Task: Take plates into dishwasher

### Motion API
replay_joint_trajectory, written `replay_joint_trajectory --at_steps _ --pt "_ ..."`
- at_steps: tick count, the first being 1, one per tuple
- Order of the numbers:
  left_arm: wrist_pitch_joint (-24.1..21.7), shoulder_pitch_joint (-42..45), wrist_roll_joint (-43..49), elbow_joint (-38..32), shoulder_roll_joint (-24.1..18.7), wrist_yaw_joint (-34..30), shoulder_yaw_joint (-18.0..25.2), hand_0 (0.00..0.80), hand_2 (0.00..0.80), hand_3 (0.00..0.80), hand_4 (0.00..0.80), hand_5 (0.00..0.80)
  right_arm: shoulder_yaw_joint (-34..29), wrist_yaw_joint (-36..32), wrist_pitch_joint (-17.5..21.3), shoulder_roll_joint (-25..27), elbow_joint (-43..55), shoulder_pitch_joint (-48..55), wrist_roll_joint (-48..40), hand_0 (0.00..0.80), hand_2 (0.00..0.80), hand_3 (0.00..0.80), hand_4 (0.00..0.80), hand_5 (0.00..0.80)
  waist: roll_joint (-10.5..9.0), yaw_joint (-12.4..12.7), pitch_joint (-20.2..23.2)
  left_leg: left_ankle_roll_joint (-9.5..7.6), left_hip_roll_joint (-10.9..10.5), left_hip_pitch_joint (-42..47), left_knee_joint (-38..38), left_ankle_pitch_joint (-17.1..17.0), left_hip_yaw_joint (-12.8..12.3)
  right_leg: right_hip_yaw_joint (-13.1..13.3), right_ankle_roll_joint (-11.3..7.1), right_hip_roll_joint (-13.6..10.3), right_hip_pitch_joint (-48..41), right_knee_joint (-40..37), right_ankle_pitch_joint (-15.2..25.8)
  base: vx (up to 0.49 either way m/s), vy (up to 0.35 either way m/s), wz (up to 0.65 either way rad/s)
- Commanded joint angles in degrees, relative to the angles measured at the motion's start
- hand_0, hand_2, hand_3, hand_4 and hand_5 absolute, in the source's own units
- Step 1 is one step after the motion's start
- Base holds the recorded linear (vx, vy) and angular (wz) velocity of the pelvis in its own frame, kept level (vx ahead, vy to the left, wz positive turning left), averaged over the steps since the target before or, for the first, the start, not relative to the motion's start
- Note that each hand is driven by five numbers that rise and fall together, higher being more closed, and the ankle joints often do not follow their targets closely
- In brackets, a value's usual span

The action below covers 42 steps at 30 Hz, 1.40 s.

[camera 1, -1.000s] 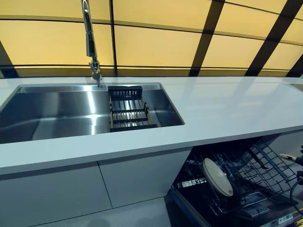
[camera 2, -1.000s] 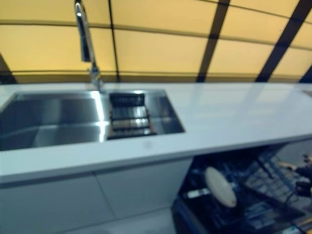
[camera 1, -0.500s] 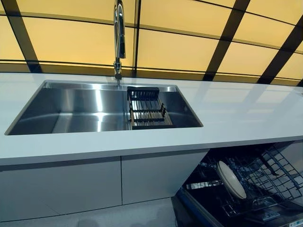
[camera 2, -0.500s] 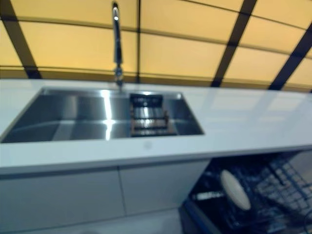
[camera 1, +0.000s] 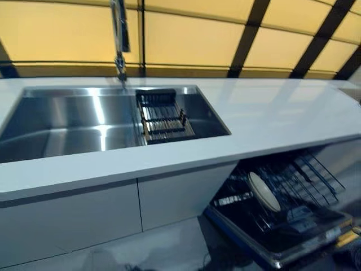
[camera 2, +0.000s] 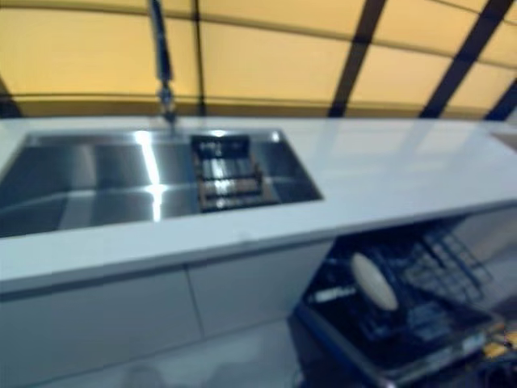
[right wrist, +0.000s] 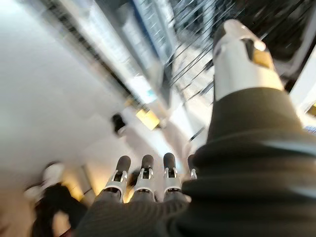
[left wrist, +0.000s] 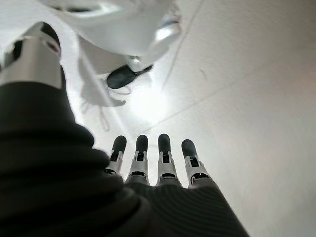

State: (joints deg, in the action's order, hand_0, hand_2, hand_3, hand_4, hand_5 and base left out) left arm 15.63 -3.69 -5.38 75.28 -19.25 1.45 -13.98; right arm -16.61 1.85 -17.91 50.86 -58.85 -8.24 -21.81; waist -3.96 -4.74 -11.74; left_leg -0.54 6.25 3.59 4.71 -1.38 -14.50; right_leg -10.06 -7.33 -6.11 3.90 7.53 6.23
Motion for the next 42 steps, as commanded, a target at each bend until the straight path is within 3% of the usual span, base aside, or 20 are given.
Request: replay_joint_trajectory --at_steps 1,3,5,9,17,28,38,41,42 --pt "2.04 -0.65 -1.55 2.49 -0.68 0.49 1.71 0.0 0.0 0.0 0.0 0.0 5.48 1.37 -1.71 -1.7 2.54 -4.86 -0.24 0.0 0.0 0.0 0.0 0.0 -1.17 4.22 4.51 0.82 -3.31 -0.35 -3.28 2.76 2.39 1.06 -2.46 -8.1 -0.91 2.33 4.08 -0.072 -0.04 -0.65" --pt "2.87 -1.51 -1.47 2.77 -0.75 -0.48 2.07 0.0 0.0 0.0 0.0 0.0 7.72 -0.98 -3.69 -3.28 -1.78 -7.8 0.88 0.0 0.0 0.0 0.0 0.0 -1.46 5.92 5.33 1.64 -2.68 -0.73 -2.76 2.06 1.35 -1.85 -2.76 -8.7 -4.09 -3.32 1.83 -0.04 -0.069 -0.54" --pt "2.84 -2.4 -1.81 2.99 -0.56 -0.7 1.7 0.0 0.0 0.0 0.0 0.0 9.98 -2.76 -6.42 -4.62 -6.05 -10.03 2.27 0.0 0.0 0.0 0.0 0.0 -2.2 6.5 5.65 1.66 -2.38 -1.04 -2.73 2.07 1.21 -2.14 -3.42 -8.49 -4.29 -5.13 1.57 -0.046 -0.101 -0.29" --pt "0.92 -3.11 -0.49 3.15 0.07 -1.51 1.15 0.0 0.0 0.0 0.0 0.0 11.46 0.36 -6.79 -8.97 -7.65 -9.72 0.3 0.0 0.0 0.0 0.0 0.0 -3.0 6.96 5.18 1.2 -2.31 -1.0 -1.34 1.85 1.22 -2.62 -3.95 -8.02 -3.79 -4.79 1.83 -0.07 -0.104 0.01" --pt "-1.7 -0.71 0.45 3.1 0.19 -0.88 1.19 0.0 0.0 0.0 0.0 0.0 8.39 4.13 -7.77 -13.63 -6.1 -4.66 -5.61 0.0 0.0 0.0 0.0 0.0 -2.55 7.01 4.53 0.35 -3.27 -0.27 -0.7 2.47 2.63 -2.32 -4.6 -8.84 -2.5 -2.72 2.42 -0.016 -0.015 0.13" --pt "-2.03 0.27 1.36 2.55 -1.38 -1.79 2.26 0.0 0.0 0.0 0.0 0.0 7.25 6.63 -7.04 -17.48 -8.87 -1.58 -6.02 0.0 0.0 0.0 0.0 0.0 -0.66 6.61 4.56 0.09 -3.75 0.7 -0.62 2.86 2.68 -2.09 -4.99 -9.54 -1.2 -0.99 2.39 -0.001 -0.016 0.12" --pt "-2.81 0.9 1.49 1.89 -0.76 -2.26 1.96 0.0 0.0 0.0 0.0 0.0 7.61 7.13 -8.35 -18.96 -7.89 -0.51 -7.34 0.0 0.0 0.0 0.0 0.0 -0.7 6.09 4.45 -0.03 -3.97 1.22 -0.29 3.19 2.63 -1.63 -5.24 -9.53 -0.44 -0.66 2.68 -0.005 -0.016 0.02" --pt "-3.08 0.75 1.38 1.69 -0.94 -2.02 1.83 0.0 0.0 0.0 0.0 0.0 7.84 7.49 -7.41 -21.16 -8.21 0.09 -9.56 0.0 0.0 0.0 0.0 0.0 -0.28 6.02 4.17 -0.1 -4.23 1.07 -0.26 3.24 2.61 -1.71 -5.34 -9.81 0.2 -0.34 3.01 -0.026 -0.065 -0.01" --pt "-3.44 0.81 1.35 1.43 -1.19 -2.07 1.83 0.0 0.0 0.0 0.0 0.0 7.99 6.43 -4.65 -22.38 -8.4 0.41 -11.59 0.0 0.0 0.0 0.0 0.0 0.2 6.08 3.89 -0.15 -4.35 0.91 -0.22 3.18 2.64 -1.9 -5.36 -10.01 0.54 -0.1 2.93 -0.036 -0.064 0.0"
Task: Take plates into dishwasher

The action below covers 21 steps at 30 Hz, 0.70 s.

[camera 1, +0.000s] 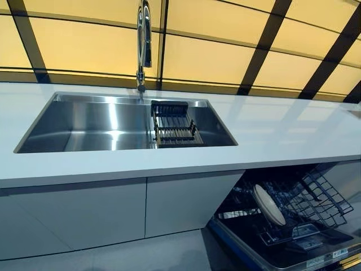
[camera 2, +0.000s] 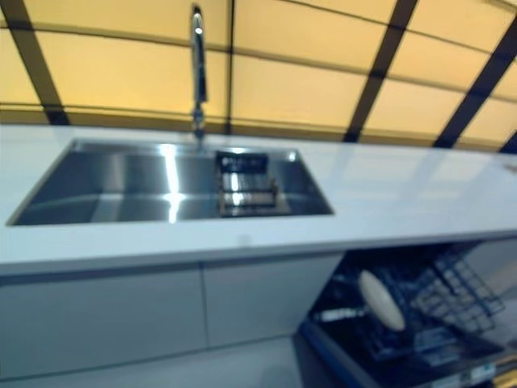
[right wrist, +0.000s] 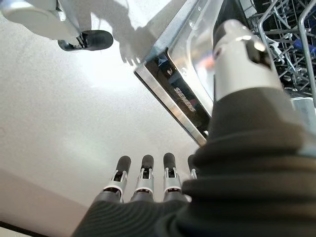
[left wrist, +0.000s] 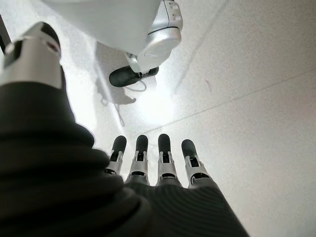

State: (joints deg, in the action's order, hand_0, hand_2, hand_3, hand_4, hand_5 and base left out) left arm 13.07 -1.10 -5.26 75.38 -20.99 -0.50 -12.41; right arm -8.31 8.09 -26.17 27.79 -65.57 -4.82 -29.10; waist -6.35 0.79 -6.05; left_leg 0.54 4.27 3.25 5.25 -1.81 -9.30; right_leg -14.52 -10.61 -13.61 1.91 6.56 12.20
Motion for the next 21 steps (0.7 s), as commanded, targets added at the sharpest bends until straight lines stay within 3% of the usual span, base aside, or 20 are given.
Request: replay_joint_trajectory --at_steps 1,2,3,6,8,9,10,12,21 --pt "-0.92 -1.72 1.22 1.23 0.49 -0.08 0.24 0.0 0.0 0.0 0.0 0.0 -0.23 -0.29 4.68 0.29 -1.51 -2.94 -5.13 0.0 0.0 0.0 0.0 0.0 2.73 0.54 -1.88 -1.25 -2.44 1.21 -0.77 3.61 -2.51 2.52 -2.06 -2.58 2.62 0.94 -3.06 -0.037 -0.047 0.01" --pt "-1.0 -1.57 1.12 1.06 0.42 -0.01 0.19 0.0 0.0 0.0 0.0 0.0 -0.03 -0.47 5.49 -0.39 -0.97 -2.88 -6.22 0.0 0.0 0.0 0.0 0.0 2.92 0.49 -2.0 -1.28 -2.58 1.15 -0.77 3.63 -2.38 2.52 -2.0 -2.67 2.77 1.02 -3.08 -0.033 -0.043 0.0" --pt "-1.31 -1.11 1.23 0.5 0.26 0.29 0.34 0.0 0.0 0.0 0.0 0.0 0.25 -2.18 10.08 -2.34 1.19 -2.75 -9.16 0.0 0.0 0.0 0.0 0.0 3.84 0.51 -2.41 -1.3 -2.97 1.06 -0.75 3.65 -2.06 2.55 -1.96 -3.08 3.22 1.18 -3.06 -0.027 -0.035 0.0" --pt "-1.37 -0.67 1.11 -0.09 -0.02 0.39 0.36 0.0 0.0 0.0 0.0 0.0 0.85 -2.82 13.58 -3.36 3.98 -2.98 -10.91 0.0 0.0 0.0 0.0 0.0 4.45 0.43 -2.7 -1.3 -3.23 0.97 -0.77 3.65 -1.83 2.46 -1.86 -3.32 3.34 1.11 -3.46 -0.031 -0.02 0.01" --pt "-1.67 0.43 0.44 -1.35 -0.09 0.59 -0.09 0.0 0.0 0.0 0.0 0.0 1.59 -3.52 21.97 -4.11 12.38 -4.55 -11.88 0.0 0.0 0.0 0.0 0.0 6.04 0.17 -3.56 -1.11 -3.75 0.37 -0.73 3.64 -1.6 2.43 -1.43 -3.49 3.71 0.54 -4.68 -0.116 0.008 -0.05" --pt "-1.97 0.73 0.3 -1.59 0.03 0.54 -0.21 0.0 0.0 0.0 0.0 0.0 1.64 -3.81 24.69 -3.91 14.18 -5.4 -10.6 0.0 0.0 0.0 0.0 0.0 6.51 0.16 -3.81 -1.05 -3.93 0.2 -0.66 3.69 -1.49 2.51 -1.33 -3.43 3.83 0.34 -5.09 -0.089 0.023 -0.05" --pt "-1.97 0.73 0.3 -1.59 0.04 0.54 -0.2 0.0 0.0 0.0 0.0 0.0 1.64 -3.8 24.74 -3.93 14.19 -5.4 -10.57 0.0 0.0 0.0 0.0 0.0 6.53 0.14 -3.82 -1.04 -3.92 0.2 -0.67 3.7 -1.48 2.5 -1.32 -3.42 3.83 0.35 -5.1 -0.067 0.034 -0.06" --pt "-2.62 1.36 -0.22 -2.04 0.56 0.19 -0.68 0.0 0.0 0.0 0.0 0.0 1.44 -4.97 31.07 -1.98 18.0 -8.21 -8.3 0.0 0.0 0.0 0.0 0.0 7.52 0.03 -4.26 -0.74 -4.19 0.08 -0.38 3.83 -1.34 2.65 -1.16 -3.25 3.98 -0.27 -5.88 -0.064 0.048 -0.01" --pt "-1.87 1.06 -1.59 -3.32 0.93 -1.43 -1.72 0.0 0.0 0.0 0.0 0.0 3.15 -1.26 34.56 4.3 28.38 -16.42 -5.65 0.0 0.0 0.0 0.0 0.0 8.1 -0.85 -4.47 0.13 -3.86 0.28 -0.25 4.03 -1.78 2.54 -1.14 -2.97 3.94 -1.41 -6.28 -0.024 0.019 -0.19"
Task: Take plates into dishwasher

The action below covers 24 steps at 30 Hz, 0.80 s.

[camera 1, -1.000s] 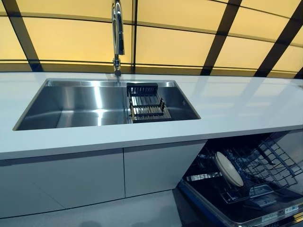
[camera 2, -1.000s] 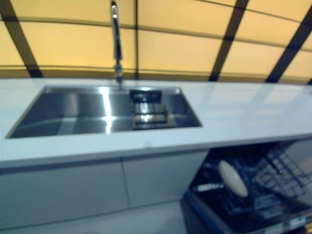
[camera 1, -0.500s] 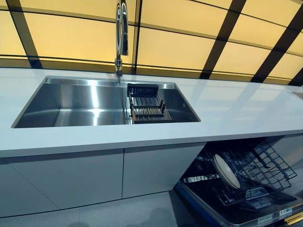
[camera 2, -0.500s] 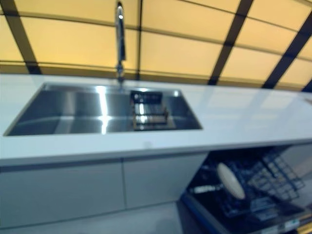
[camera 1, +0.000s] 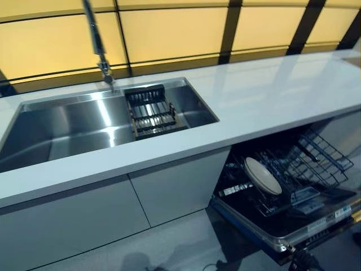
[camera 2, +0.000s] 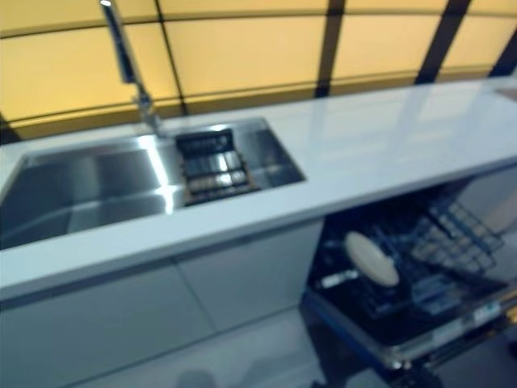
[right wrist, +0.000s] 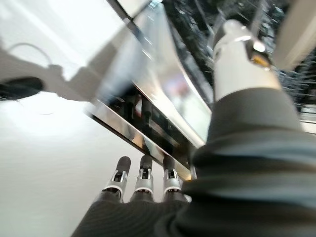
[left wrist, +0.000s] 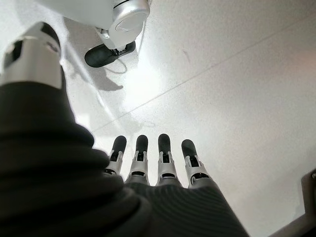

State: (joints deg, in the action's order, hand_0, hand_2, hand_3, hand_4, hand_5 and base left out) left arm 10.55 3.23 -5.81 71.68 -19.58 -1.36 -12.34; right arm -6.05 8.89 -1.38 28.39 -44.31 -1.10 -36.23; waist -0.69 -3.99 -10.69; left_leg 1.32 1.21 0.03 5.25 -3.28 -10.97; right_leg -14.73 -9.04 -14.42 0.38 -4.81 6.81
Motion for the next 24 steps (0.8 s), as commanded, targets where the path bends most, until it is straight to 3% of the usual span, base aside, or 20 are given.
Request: replay_joint_trajectory --at_steps 1,17,24 --pt "0.64 -3.39 -1.29 0.61 -0.31 -0.43 -1.9 0.0 0.0 0.0 0.0 0.0 1.15 -1.77 10.29 4.68 7.58 -21.46 1.17 0.0 0.0 0.0 0.0 0.0 2.36 3.86 0.09 -0.6 -0.79 3.59 -0.25 5.53 -0.15 2.71 -2.68 -2.07 5.43 9.82 -0.83 -0.016 -0.004 -0.09" --pt "1.4 -4.27 -0.42 1.87 -0.47 0.22 -1.63 0.0 0.0 0.0 0.0 0.0 1.03 -3.34 11.57 11.07 10.21 -26.54 -3.25 0.0 0.0 0.0 0.0 0.0 0.17 4.07 1.78 -0.22 -0.78 5.38 -0.25 6.23 0.38 2.07 -3.05 -2.42 4.56 9.64 1.09 0.011 -0.01 0.17" --pt "1.82 -4.0 -0.12 2.06 -0.62 0.18 -1.51 0.0 0.0 0.0 0.0 0.0 -0.21 1.35 7.56 10.82 4.38 -25.92 -0.58 0.0 0.0 0.0 0.0 0.0 -0.03 4.61 2.53 -0.29 -0.7 6.01 -0.25 6.47 0.39 1.42 -3.2 -2.48 3.86 9.6 1.29 0.017 -0.004 -0.03"
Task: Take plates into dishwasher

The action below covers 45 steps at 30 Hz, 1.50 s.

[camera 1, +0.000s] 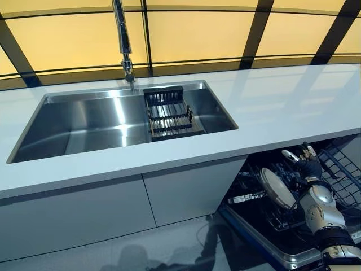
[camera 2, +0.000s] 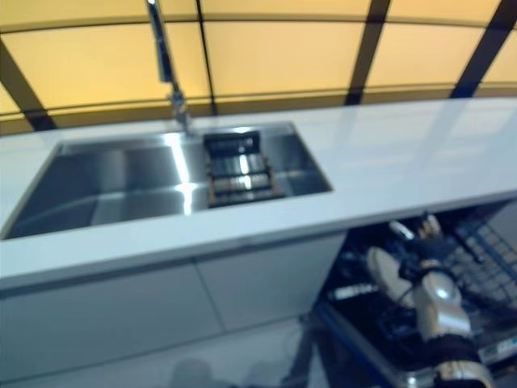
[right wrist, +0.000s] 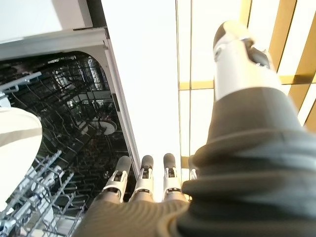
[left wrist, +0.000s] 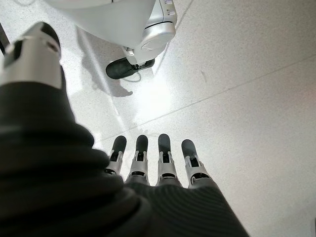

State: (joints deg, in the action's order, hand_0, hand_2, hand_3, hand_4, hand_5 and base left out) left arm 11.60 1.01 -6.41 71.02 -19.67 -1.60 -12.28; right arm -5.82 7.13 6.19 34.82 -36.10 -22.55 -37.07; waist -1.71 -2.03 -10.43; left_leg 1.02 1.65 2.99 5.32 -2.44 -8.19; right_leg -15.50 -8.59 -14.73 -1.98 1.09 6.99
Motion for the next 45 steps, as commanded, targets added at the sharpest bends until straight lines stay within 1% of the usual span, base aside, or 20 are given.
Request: replay_joint_trajectory --at_steps 1,2,8,11,12,13,14,15,16,20,22,24,27,29,32,35,38,42,44,45 --pt "0.71 -1.66 0.59 2.74 -0.52 0.47 -1.65 0.0 0.0 0.0 0.0 0.0 -0.87 3.9 -0.46 4.49 -4.72 -4.31 0.34 0.0 0.0 0.0 0.0 0.0 0.99 2.73 2.28 0.01 -1.12 3.07 -0.32 5.66 -2.37 2.12 -3.64 -2.11 6.12 3.7 1.03 0.008 0.002 -0.04" --pt "0.55 -1.55 0.64 2.87 -0.51 0.52 -1.7 0.0 0.0 0.0 0.0 0.0 -1.16 3.9 -0.48 4.56 -5.58 -4.12 0.45 0.0 0.0 0.0 0.0 0.0 0.95 2.78 2.28 0.02 -1.05 3.09 -0.32 5.65 -2.39 2.07 -3.65 -2.1 6.04 3.69 1.05 0.0 0.0 0.0" --pt "0.2 -1.63 1.23 3.48 -0.92 0.09 -1.26 0.0 0.0 0.0 0.0 0.0 -1.62 10.37 -7.31 4.78 -9.77 -2.34 4.15 0.0 0.0 0.0 0.0 0.0 0.49 2.74 2.14 -0.01 -0.69 3.4 -0.32 5.57 -2.77 2.27 -3.81 -1.88 5.65 3.55 1.38 -0.001 -0.001 -0.05" --pt "0.16 -2.15 1.68 3.44 -1.15 -0.28 -1.26 0.0 0.0 0.0 0.0 0.0 -2.11 10.8 -13.09 5.78 -13.53 -1.63 3.43 0.0 0.0 0.0 0.0 0.0 -0.01 2.54 2.1 -0.09 -0.46 3.68 -0.32 5.64 -3.19 2.67 -3.95 -1.85 5.67 3.79 1.7 0.0 0.0 0.0" --pt "0.27 -2.36 1.78 3.4 -1.13 -0.34 -1.38 0.0 0.0 0.0 0.0 0.0 -2.07 10.61 -14.15 5.79 -14.45 -1.44 2.86 0.0 0.0 0.0 0.0 0.0 -0.13 2.44 2.03 -0.14 -0.4 3.75 -0.32 5.61 -3.2 2.88 -3.96 -1.82 5.74 3.85 1.75 0.0 0.0 0.0" --pt "0.34 -2.59 1.89 3.44 -1.08 -0.37 -1.53 0.0 0.0 0.0 0.0 0.0 -1.98 10.74 -15.17 5.73 -15.15 -1.27 3.0 0.0 0.0 0.0 0.0 0.0 -0.24 2.35 1.94 -0.19 -0.38 3.81 -0.32 5.57 -3.19 3.1 -3.95 -1.81 5.84 3.98 1.85 0.0 0.0 0.0" --pt "0.34 -2.59 1.89 3.44 -1.08 -0.37 -1.53 0.0 0.0 0.0 0.0 0.0 -1.98 10.74 -15.17 5.73 -15.15 -1.27 3.0 0.0 0.0 0.0 0.0 0.0 -0.24 2.35 1.94 -0.19 -0.38 3.81 -0.32 5.57 -3.19 3.1 -3.95 -1.81 5.84 3.98 1.85 0.009 0.031 -0.03" --pt "0.3 -2.87 1.98 3.38 -1.11 -0.56 -1.73 0.0 0.0 0.0 0.0 0.0 -1.92 11.53 -17.09 5.18 -16.7 -0.63 2.75 0.0 0.0 0.0 0.0 0.0 -0.38 2.16 1.69 -0.33 -0.4 3.89 -0.42 5.6 -3.19 3.62 -4.0 -2.01 6.31 4.64 2.36 0.007 0.032 -0.05" --pt "0.29 -2.99 2.05 3.34 -1.16 -0.69 -1.79 0.0 0.0 0.0 0.0 0.0 -2.03 12.35 -17.75 4.74 -17.34 -0.28 2.76 0.0 0.0 0.0 0.0 0.0 -0.38 2.13 1.57 -0.39 -0.42 3.9 -0.46 5.6 -3.26 3.81 -4.05 -2.08 6.51 4.9 2.52 0.005 0.043 -0.08" --pt "0.33 -3.65 2.28 3.65 -1.3 -0.65 -2.13 0.0 0.0 0.0 0.0 0.0 -2.8 17.56 -19.88 2.52 -21.73 1.22 5.48 0.0 0.0 0.0 0.0 0.0 -0.12 2.01 1.15 -0.64 -0.63 3.75 -0.5 5.61 -3.6 4.13 -4.3 -2.56 7.23 5.52 3.43 -0.004 0.02 -0.06" --pt "-0.01 -3.58 2.54 3.79 -1.34 -0.55 -2.28 0.0 0.0 0.0 0.0 0.0 -3.1 22.3 -19.82 1.0 -24.09 2.45 6.65 0.0 0.0 0.0 0.0 0.0 0.27 2.2 0.92 -0.71 -0.7 3.65 -0.55 5.55 -3.77 3.87 -4.3 -2.93 7.21 5.35 3.63 0.0 0.013 -0.1" --pt "-0.4 -3.55 3.01 4.11 -1.3 -0.56 -2.35 0.0 0.0 0.0 0.0 0.0 -3.7 25.0 -19.56 -0.39 -26.79 3.54 8.22 0.0 0.0 0.0 0.0 0.0 0.79 2.52 0.94 -0.8 -0.83 3.47 -0.58 5.51 -3.78 3.6 -4.19 -3.22 7.06 5.17 3.46 0.009 0.012 -0.07" --pt "-0.62 -3.46 3.45 4.23 -1.28 -0.97 -2.65 0.0 0.0 0.0 0.0 0.0 -3.62 28.74 -19.41 -2.21 -28.65 4.5 6.99 0.0 0.0 0.0 0.0 0.0 1.58 2.94 1.05 -0.81 -1.01 3.19 -0.67 5.47 -3.68 3.32 -3.92 -3.53 6.64 4.79 2.78 0.016 0.014 -0.03" --pt "-0.69 -3.41 3.56 4.2 -1.27 -1.23 -2.69 0.0 0.0 0.0 0.0 0.0 -3.74 28.73 -19.62 -3.03 -29.09 5.01 5.9 0.0 0.0 0.0 0.0 0.0 1.95 3.03 1.09 -0.78 -1.06 3.03 -0.68 5.41 -3.59 3.31 -3.81 -3.65 6.56 4.76 2.44 0.01 0.008 -0.02" --pt "-0.67 -3.11 3.17 3.79 -0.89 -1.3 -3.19 0.0 0.0 0.0 0.0 0.0 -3.45 30.95 -20.03 -5.5 -29.24 6.19 3.8 0.0 0.0 0.0 0.0 0.0 2.84 3.07 1.04 -0.75 -1.18 2.64 -0.72 5.24 -3.45 3.39 -3.48 -3.7 6.55 4.68 1.29 0.0 0.0 0.0" --pt "-1.26 -3.29 2.88 3.63 -0.42 -1.75 -3.65 0.0 0.0 0.0 0.0 0.0 -3.81 32.2 -19.51 -6.8 -31.6 7.02 2.93 0.0 0.0 0.0 0.0 0.0 4.18 3.1 0.31 -0.74 -1.54 1.76 -0.83 5.04 -3.36 3.36 -3.2 -4.1 7.14 4.88 0.34 -0.033 0.033 0.0" --pt "-1.91 -3.26 2.8 3.22 0.02 -2.02 -4.14 0.0 0.0 0.0 0.0 0.0 -4.45 31.37 -17.89 -6.91 -33.97 7.77 3.34 0.0 0.0 0.0 0.0 0.0 5.67 3.12 -0.62 -0.66 -1.75 0.75 -1.09 4.89 -3.15 3.51 -3.19 -4.45 7.93 5.38 -0.01 -0.06 0.027 0.02" --pt "-2.86 -3.24 1.68 2.54 0.71 -2.53 -4.63 0.0 0.0 0.0 0.0 0.0 -3.69 33.19 -18.8 -6.77 -33.94 6.05 2.44 0.0 0.0 0.0 0.0 0.0 7.93 2.93 -2.41 -0.38 -2.36 -0.44 -1.48 4.59 -3.1 3.78 -2.76 -5.1 8.55 5.38 -0.53 -0.088 0.069 0.04" --pt "-3.11 -3.68 0.84 2.09 1.44 -2.78 -5.09 0.0 0.0 0.0 0.0 0.0 -4.1 32.04 -17.72 -5.6 -35.8 5.38 1.53 0.0 0.0 0.0 0.0 0.0 9.68 2.77 -3.26 -0.14 -2.89 -1.18 -1.46 4.3 -3.11 4.03 -2.73 -5.73 9.24 5.59 -0.61 -0.034 0.08 0.01" --pt "-3.09 -3.71 0.78 2.03 1.51 -2.77 -5.11 0.0 0.0 0.0 0.0 0.0 -4.12 31.9 -17.72 -5.46 -35.9 5.31 1.54 0.0 0.0 0.0 0.0 0.0 9.81 2.76 -3.31 -0.15 -2.93 -1.24 -1.5 4.32 -3.08 4.05 -2.73 -5.78 9.32 5.67 -0.64 -0.03 0.076 0.01"
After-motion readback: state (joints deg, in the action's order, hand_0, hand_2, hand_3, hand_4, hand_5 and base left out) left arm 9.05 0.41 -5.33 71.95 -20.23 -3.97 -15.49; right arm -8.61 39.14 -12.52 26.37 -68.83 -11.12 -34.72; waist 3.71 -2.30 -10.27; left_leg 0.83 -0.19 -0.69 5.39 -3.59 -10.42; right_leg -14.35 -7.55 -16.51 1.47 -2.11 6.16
